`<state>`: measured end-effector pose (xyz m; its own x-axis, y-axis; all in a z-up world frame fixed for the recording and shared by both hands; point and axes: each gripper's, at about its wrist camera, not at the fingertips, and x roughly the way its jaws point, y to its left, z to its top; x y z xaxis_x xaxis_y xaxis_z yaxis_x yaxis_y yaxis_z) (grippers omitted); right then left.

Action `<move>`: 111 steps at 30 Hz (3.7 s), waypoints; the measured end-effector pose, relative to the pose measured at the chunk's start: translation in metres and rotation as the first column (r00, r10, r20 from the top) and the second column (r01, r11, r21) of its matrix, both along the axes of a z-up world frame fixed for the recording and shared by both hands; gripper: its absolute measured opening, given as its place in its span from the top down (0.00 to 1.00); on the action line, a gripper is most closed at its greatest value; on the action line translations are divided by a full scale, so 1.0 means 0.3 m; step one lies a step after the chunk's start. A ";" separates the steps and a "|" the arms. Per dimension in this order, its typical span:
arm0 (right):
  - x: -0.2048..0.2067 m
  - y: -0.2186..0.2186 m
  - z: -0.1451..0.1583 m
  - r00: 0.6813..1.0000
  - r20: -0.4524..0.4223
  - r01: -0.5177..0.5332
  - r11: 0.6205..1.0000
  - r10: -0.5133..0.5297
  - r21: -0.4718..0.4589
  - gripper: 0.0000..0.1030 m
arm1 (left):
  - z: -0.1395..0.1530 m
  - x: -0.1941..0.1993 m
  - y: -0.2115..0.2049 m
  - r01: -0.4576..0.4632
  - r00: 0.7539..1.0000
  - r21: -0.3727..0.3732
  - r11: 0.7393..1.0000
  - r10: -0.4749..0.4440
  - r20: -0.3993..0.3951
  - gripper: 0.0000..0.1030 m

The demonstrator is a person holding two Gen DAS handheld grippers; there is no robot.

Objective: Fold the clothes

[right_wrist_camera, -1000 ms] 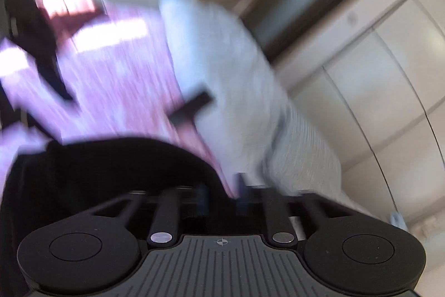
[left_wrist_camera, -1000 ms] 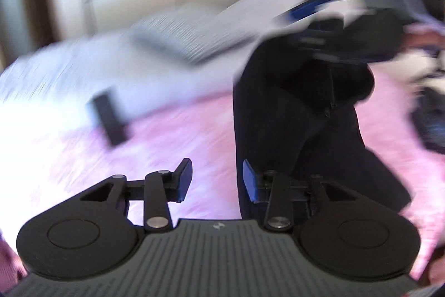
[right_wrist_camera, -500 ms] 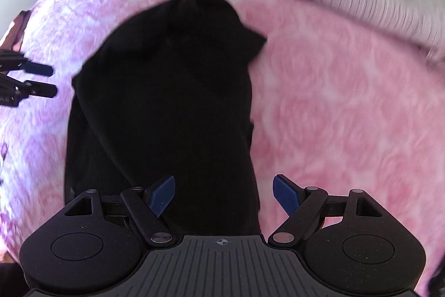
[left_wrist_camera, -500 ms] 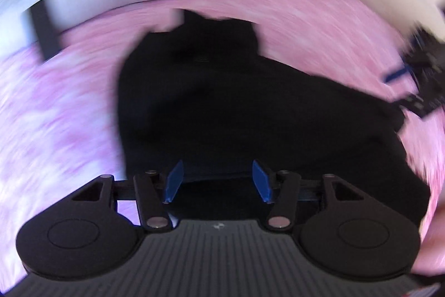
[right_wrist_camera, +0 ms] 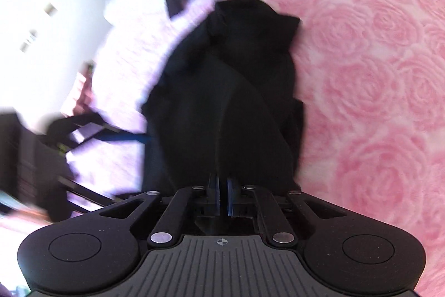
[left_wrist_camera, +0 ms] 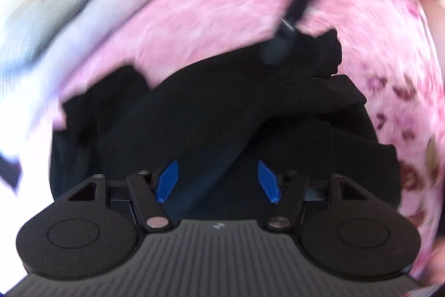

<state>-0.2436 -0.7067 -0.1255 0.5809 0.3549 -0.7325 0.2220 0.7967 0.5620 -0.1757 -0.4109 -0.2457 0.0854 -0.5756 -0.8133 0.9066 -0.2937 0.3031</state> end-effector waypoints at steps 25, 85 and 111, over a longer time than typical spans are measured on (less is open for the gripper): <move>0.389 0.564 0.148 0.997 0.064 -0.020 0.966 0.038 -0.257 0.19 | 0.141 1.084 1.190 -0.999 -0.025 0.042 -0.017 0.977 -0.211 0.49; -0.393 0.353 -0.221 0.974 -0.164 -0.210 0.904 0.159 -0.372 0.26 | -0.141 -0.307 0.408 -0.569 0.819 0.051 0.820 0.572 -0.048 0.89; -0.276 0.305 -0.179 0.995 0.074 -0.071 0.995 0.066 0.069 0.93 | 0.169 0.049 0.890 -0.510 0.849 0.017 0.860 0.506 -0.150 0.89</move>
<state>-0.3266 -0.6153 -0.1793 0.6035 0.4455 -0.6613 0.1253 0.7661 0.6304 -0.1610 -0.1440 -0.1950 0.2542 -0.5025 -0.8264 0.9613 0.2250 0.1589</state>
